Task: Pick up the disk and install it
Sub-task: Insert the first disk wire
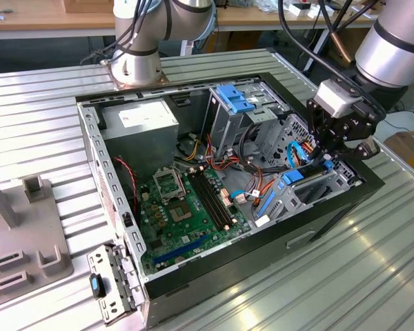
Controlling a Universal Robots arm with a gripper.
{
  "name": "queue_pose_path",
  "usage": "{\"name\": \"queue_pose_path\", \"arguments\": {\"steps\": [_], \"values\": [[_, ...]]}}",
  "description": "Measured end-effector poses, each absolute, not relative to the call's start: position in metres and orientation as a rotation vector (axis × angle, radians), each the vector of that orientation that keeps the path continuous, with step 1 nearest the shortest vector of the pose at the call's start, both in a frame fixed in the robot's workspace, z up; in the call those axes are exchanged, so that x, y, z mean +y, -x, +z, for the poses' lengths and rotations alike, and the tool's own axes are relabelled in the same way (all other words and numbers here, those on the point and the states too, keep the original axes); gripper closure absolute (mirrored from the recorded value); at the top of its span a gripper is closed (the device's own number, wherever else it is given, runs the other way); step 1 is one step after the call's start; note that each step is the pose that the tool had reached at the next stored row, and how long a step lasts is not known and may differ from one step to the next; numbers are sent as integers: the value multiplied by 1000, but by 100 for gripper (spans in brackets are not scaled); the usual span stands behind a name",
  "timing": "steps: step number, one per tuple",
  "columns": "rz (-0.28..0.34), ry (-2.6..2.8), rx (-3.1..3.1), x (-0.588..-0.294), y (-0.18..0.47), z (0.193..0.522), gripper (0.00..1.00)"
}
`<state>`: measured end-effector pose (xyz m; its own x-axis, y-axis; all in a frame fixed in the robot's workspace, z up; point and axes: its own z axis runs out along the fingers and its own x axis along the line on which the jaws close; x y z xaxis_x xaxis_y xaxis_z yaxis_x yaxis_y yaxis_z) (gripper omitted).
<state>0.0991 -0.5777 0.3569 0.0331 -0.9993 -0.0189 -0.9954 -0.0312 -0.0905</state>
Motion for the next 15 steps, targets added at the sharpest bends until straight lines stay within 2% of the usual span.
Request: {"name": "queue_pose_path", "arguments": {"steps": [15], "values": [[-60, 2129, 2187, -578, -99, 350, 84]]}}
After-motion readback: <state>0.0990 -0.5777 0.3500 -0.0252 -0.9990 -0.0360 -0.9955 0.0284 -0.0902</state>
